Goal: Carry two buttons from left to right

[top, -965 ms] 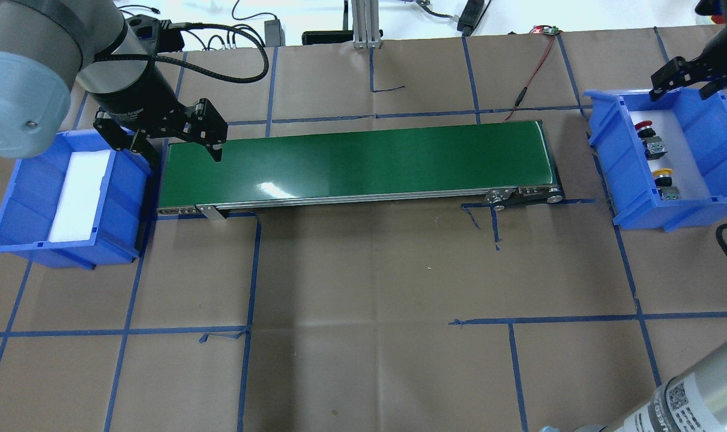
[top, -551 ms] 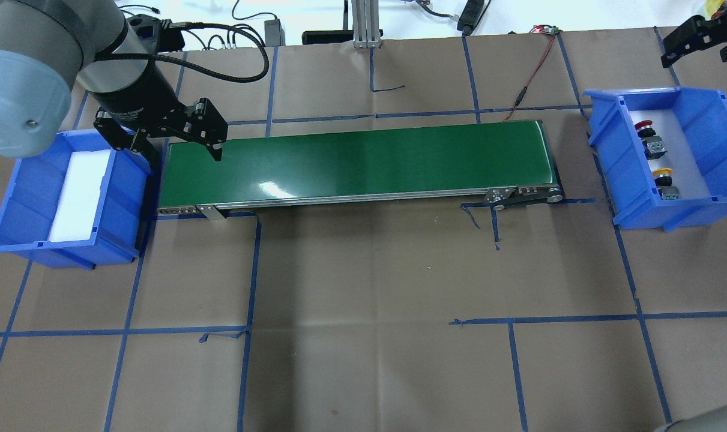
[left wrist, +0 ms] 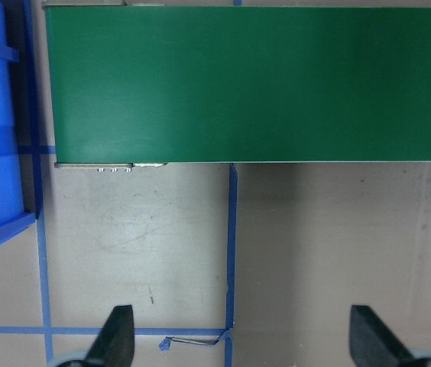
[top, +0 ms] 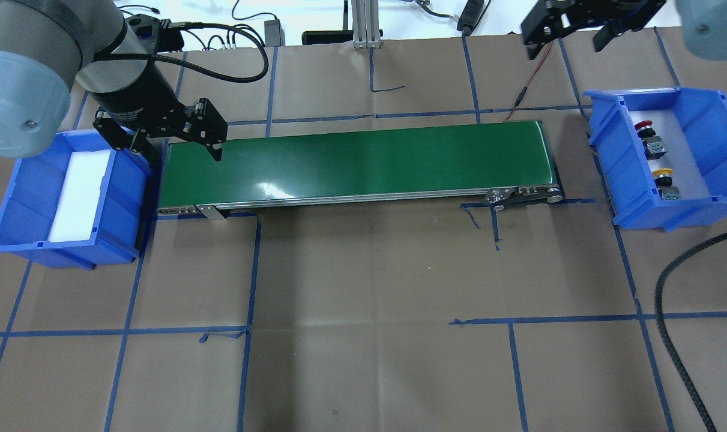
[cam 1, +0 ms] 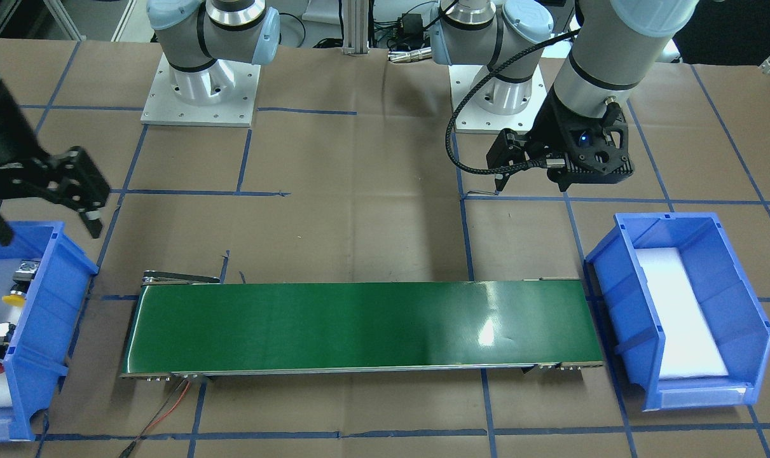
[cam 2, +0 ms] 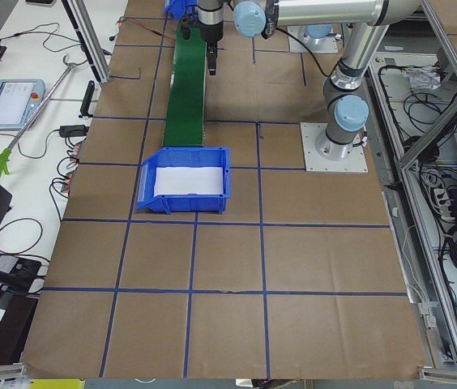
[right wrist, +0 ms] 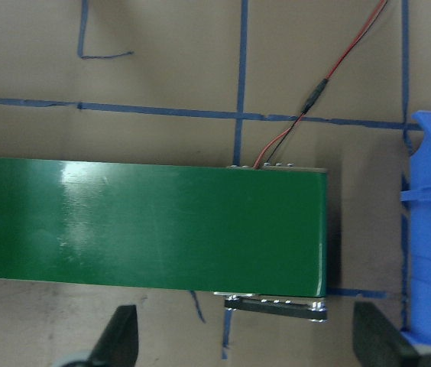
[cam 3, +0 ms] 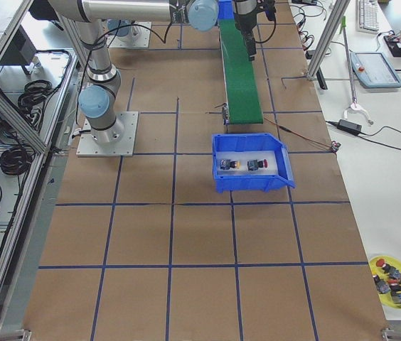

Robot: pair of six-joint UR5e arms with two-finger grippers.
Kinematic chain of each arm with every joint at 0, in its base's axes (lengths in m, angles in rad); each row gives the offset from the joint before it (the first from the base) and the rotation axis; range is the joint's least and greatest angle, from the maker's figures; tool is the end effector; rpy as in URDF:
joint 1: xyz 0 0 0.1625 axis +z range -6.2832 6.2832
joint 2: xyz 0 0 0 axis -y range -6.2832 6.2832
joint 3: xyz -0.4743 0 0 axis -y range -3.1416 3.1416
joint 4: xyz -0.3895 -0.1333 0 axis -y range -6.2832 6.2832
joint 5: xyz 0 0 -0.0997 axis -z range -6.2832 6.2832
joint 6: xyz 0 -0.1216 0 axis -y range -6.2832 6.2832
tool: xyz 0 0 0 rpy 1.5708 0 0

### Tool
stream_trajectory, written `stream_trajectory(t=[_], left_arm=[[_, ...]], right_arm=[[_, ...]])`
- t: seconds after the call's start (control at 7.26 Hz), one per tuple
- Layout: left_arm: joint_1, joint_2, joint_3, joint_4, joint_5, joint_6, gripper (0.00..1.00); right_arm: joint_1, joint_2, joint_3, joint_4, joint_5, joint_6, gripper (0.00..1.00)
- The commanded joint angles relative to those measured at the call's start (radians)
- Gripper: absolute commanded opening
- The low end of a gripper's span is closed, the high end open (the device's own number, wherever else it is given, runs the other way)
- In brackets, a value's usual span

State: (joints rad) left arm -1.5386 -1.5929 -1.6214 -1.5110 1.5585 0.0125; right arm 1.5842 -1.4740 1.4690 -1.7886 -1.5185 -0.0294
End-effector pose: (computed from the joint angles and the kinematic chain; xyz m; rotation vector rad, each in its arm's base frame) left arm -0.1187 -0.5012 0.4855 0.0309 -3.1288 -0.0198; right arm 0.1471 -0.5575 0.5401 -0.0747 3.0713 -0.3443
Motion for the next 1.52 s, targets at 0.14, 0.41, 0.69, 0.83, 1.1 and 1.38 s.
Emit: stream_trajectory(t=[0.14,0.41,0.69,0.83,1.1,1.38], left_arm=[[0.000,0.001,0.000,0.000,0.000,0.000,1.00],[0.000,0.001,0.000,0.000,0.000,0.001,1.00],[0.000,0.001,0.000,0.000,0.000,0.001,1.00],[0.000,0.001,0.000,0.000,0.000,0.001,1.00],[0.000,0.001,0.000,0.000,0.000,0.001,1.00],[0.000,0.001,0.000,0.000,0.000,0.001,1.00]], right_arm=[[0.071,-0.032,0.049,0.174,-0.015,0.106,1.00],[0.048,-0.118,0.131,0.144,-0.028,0.100,1.00],[0.023,-0.120,0.129,0.117,-0.048,0.095,1.00],[0.023,-0.120,0.128,0.117,-0.046,0.097,1.00],[0.023,-0.120,0.125,0.115,-0.048,0.095,1.00],[0.023,-0.121,0.123,0.117,-0.048,0.095,1.00]])
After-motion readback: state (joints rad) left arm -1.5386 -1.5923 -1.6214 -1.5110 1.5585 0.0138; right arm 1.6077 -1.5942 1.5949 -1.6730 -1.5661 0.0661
